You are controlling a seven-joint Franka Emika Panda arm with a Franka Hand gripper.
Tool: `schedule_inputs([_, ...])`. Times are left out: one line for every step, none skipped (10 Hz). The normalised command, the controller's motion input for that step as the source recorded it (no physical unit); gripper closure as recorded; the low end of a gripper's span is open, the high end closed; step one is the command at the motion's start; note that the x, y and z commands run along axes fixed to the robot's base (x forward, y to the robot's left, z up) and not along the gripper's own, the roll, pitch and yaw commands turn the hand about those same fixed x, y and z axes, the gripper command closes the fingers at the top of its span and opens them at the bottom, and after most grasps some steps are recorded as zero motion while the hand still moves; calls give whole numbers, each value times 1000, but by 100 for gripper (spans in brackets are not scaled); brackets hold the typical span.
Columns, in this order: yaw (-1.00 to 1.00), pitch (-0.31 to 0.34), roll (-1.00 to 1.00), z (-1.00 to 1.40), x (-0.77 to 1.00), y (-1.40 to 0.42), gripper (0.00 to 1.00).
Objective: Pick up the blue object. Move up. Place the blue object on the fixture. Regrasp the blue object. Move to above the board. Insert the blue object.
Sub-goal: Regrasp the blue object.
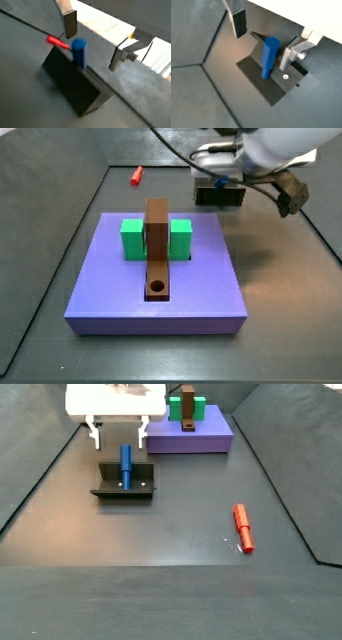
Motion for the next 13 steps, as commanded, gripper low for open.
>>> schedule_inputs([3,0,-303,-317,0,63,0])
schedule_inputs([0,20,51,0,0,0,0])
schedule_inputs([0,31,223,0,0,0,0])
schedule_inputs([0,0,100,0,0,0,0])
schedule_inputs([0,0,14,0,0,0,0])
schedule_inputs([0,0,23,0,0,0,0])
schedule_inputs([0,0,0,0,0,0,0])
schedule_inputs([0,0,0,0,0,0,100])
schedule_inputs([0,0,0,0,0,0,100])
schedule_inputs([0,0,0,0,0,0,100])
schedule_inputs([0,0,0,0,0,0,100])
schedule_inputs([0,0,0,0,0,0,100])
schedule_inputs([0,0,0,0,0,0,100])
